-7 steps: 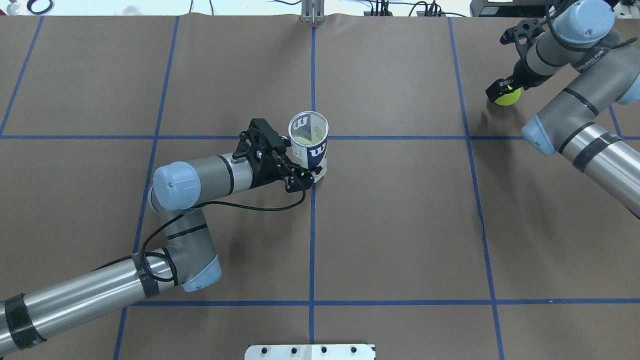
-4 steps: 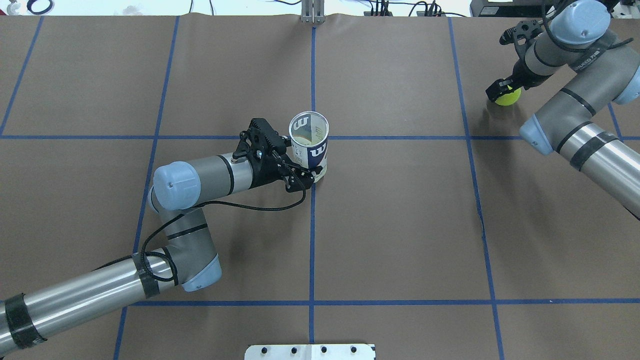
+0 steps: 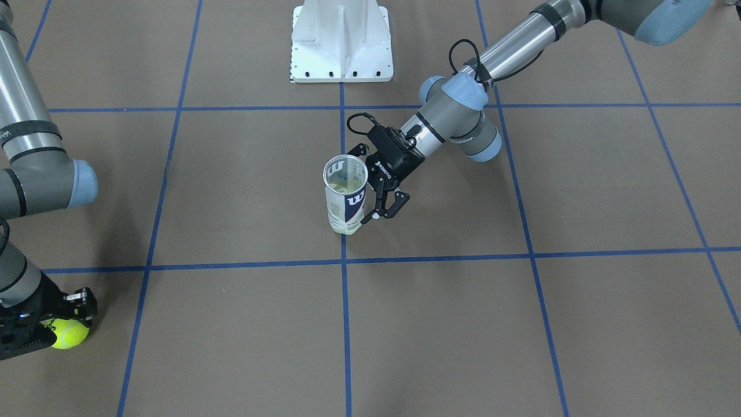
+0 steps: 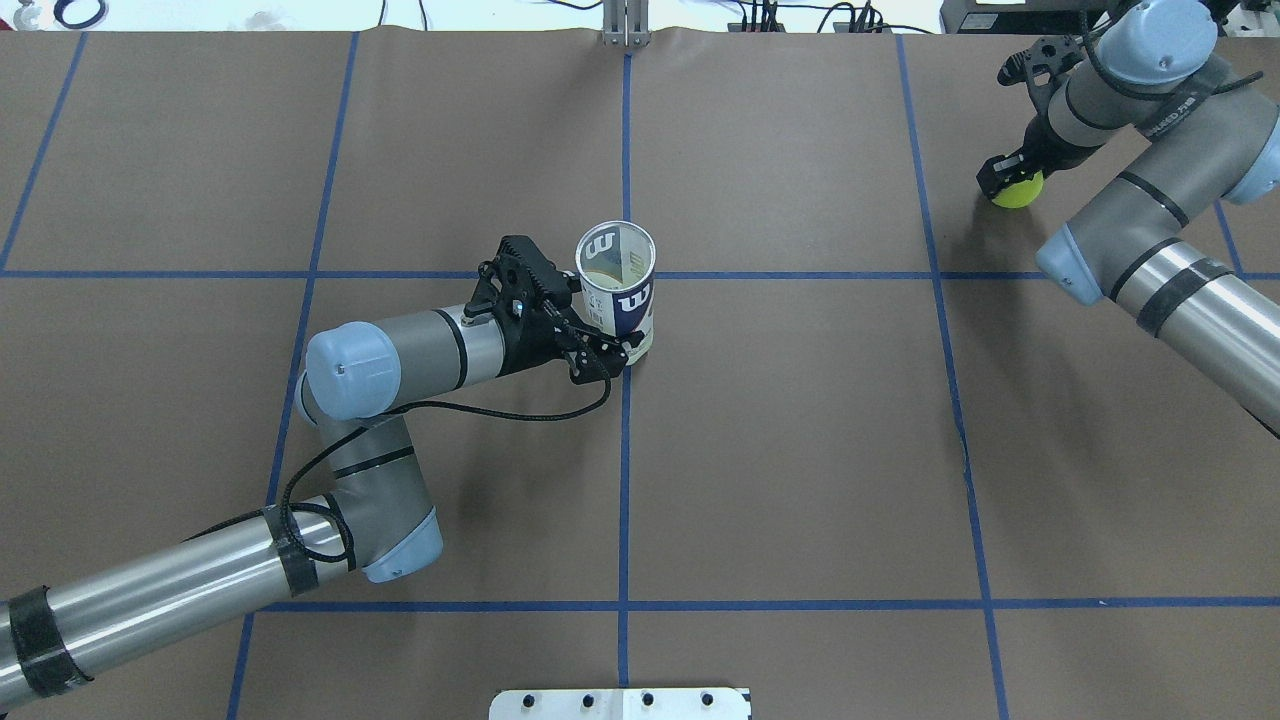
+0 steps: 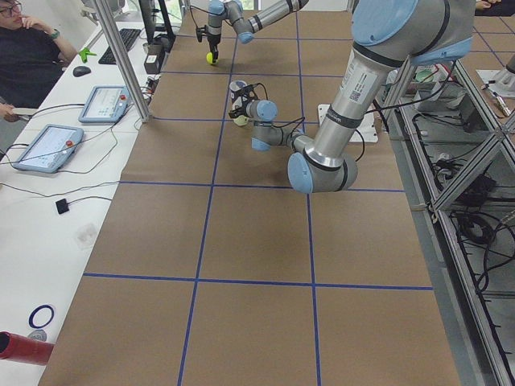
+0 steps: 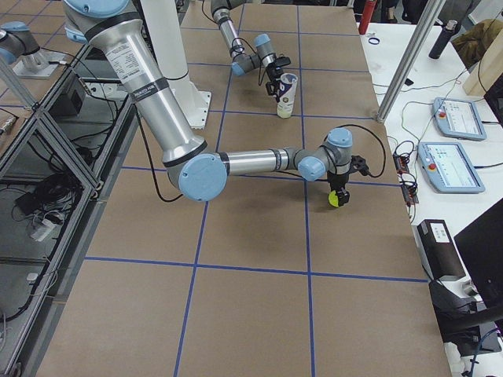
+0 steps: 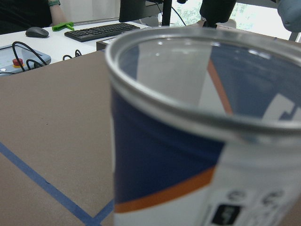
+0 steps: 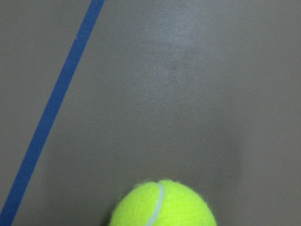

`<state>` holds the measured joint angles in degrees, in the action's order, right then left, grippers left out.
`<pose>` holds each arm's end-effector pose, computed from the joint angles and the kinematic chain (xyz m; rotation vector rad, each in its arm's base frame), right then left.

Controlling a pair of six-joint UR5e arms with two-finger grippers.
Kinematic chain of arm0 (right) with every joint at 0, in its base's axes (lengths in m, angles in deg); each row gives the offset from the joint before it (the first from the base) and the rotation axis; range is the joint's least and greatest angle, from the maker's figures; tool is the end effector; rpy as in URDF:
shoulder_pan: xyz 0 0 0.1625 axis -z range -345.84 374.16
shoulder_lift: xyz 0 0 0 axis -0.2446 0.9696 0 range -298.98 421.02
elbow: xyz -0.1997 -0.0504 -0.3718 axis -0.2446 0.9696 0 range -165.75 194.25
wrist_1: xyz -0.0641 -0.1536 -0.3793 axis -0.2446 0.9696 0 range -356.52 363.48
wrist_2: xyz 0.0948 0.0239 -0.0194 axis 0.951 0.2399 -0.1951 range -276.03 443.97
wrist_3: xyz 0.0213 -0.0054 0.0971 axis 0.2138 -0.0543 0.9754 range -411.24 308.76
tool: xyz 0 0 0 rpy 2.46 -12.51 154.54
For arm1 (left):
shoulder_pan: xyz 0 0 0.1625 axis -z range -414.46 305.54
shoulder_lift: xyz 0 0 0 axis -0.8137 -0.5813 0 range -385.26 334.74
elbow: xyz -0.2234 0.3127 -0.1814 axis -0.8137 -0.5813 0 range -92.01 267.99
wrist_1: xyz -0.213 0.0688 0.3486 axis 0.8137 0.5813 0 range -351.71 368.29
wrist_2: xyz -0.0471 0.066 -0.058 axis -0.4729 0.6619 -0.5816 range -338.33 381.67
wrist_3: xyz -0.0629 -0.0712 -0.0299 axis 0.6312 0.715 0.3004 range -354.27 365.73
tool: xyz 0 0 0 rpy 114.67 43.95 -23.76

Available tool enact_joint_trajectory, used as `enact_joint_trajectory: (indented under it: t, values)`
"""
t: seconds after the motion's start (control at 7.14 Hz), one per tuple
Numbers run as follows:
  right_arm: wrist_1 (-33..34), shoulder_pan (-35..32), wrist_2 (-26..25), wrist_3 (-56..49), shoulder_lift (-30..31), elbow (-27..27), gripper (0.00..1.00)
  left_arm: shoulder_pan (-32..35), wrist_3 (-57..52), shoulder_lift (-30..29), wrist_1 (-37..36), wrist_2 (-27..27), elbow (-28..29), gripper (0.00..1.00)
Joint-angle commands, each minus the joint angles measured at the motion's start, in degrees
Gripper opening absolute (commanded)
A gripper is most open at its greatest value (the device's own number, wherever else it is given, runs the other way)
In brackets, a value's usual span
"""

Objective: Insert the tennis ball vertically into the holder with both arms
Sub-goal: 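Lower the right gripper onto the second ball and close it, then lift the ball and carry it with the right gripper over the can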

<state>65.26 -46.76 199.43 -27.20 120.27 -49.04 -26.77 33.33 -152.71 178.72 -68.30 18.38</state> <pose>-0.2810 -0.6914 0.5229 0.3023 -0.6352 -0.2093 0.5748 -0.4523 0.2731 1.2189 1.2165 0.4503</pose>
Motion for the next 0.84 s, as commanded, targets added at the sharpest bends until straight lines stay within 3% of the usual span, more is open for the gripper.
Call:
enact_joint_trajectory:
  t: [0.0,0.14,0.28,0.7]
  values:
    - [4.80,-5.06,10.85,0.12,-4.64,-2.61,0.00,0.00,0.00,-0.08,-0.27,-0.02,0.00,0.99]
    - [13.98,-5.70,14.41,2.12,-8.24,-7.94,0.00,-0.09,0.00,-0.17,-0.27,0.07,0.00,0.99]
    - [17.38,-4.83,14.53,11.02,-10.71,-12.78,0.00,-0.09,0.00,-0.26,-0.27,-0.02,0.00,0.99]
    - [17.59,4.11,14.36,33.72,-15.55,-22.56,0.00,-0.18,0.08,-0.35,-0.27,-0.02,0.00,0.99]
